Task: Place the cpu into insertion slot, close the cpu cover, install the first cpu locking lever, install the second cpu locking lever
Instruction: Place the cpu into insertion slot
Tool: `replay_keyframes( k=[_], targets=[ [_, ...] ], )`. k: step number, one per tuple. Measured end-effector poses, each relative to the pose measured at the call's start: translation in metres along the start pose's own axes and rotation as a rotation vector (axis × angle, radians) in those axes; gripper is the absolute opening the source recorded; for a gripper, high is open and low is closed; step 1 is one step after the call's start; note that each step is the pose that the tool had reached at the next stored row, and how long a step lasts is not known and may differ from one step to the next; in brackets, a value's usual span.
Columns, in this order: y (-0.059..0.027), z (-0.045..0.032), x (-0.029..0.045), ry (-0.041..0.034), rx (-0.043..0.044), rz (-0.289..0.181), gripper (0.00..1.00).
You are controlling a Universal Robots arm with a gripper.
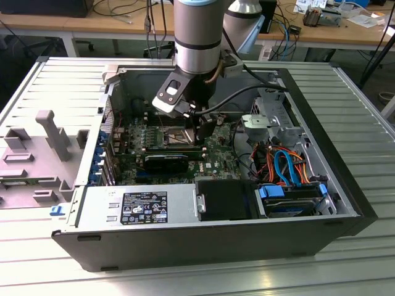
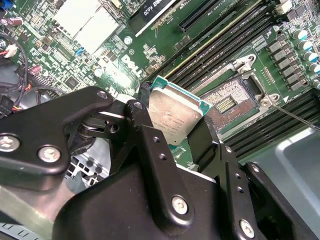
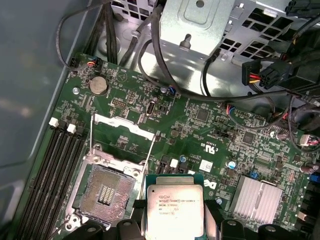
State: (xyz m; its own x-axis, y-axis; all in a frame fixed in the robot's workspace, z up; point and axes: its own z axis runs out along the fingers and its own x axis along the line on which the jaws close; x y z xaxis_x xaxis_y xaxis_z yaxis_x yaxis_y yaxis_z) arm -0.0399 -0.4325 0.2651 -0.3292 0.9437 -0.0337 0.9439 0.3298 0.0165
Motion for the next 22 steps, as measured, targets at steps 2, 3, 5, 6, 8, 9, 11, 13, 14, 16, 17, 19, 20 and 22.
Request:
replay_keyframes(
  k=[2, 3, 5, 6, 8, 9, 11, 13, 14, 16, 17, 19, 20, 22],
  targets=[
    [0.0, 0.0002, 0.0, -0.0004, 0.0003, 0.005, 0.55],
    [0.0, 0.0003, 0.0, -0.0005, 0.0004, 0.009, 0.55],
    [0.0, 0.0005, 0.0, -0.0008, 0.0007, 0.014, 0.55],
    [0.0, 0.0006, 0.0, -0.0009, 0.0007, 0.016, 0.55],
    [0.0, 0.001, 0.0, -0.0013, 0.0011, 0.025, 0.55],
    [0.0, 0.001, 0.0, -0.0014, 0.0012, 0.027, 0.55],
    [0.0, 0.0013, 0.0001, -0.0016, 0.0015, 0.033, 0.55],
    [0.0, 0.0016, 0.0001, -0.0018, 0.0018, 0.04, 0.55],
    [0.0, 0.0017, 0.0001, -0.0019, 0.0019, 0.042, 0.55],
    [0.0, 0.002, 0.0001, -0.0022, 0.0022, 0.05, 0.55],
    [0.0, 0.0022, 0.0001, -0.0025, 0.0023, 0.053, 0.55],
    [-0.0001, 0.0025, 0.0001, -0.0028, 0.0026, 0.058, 0.55],
    [0.0, 0.0026, 0.0001, -0.003, 0.0027, 0.06, 0.55],
    [-0.0001, 0.003, 0.0001, -0.0035, 0.0032, 0.069, 0.55]
  ],
)
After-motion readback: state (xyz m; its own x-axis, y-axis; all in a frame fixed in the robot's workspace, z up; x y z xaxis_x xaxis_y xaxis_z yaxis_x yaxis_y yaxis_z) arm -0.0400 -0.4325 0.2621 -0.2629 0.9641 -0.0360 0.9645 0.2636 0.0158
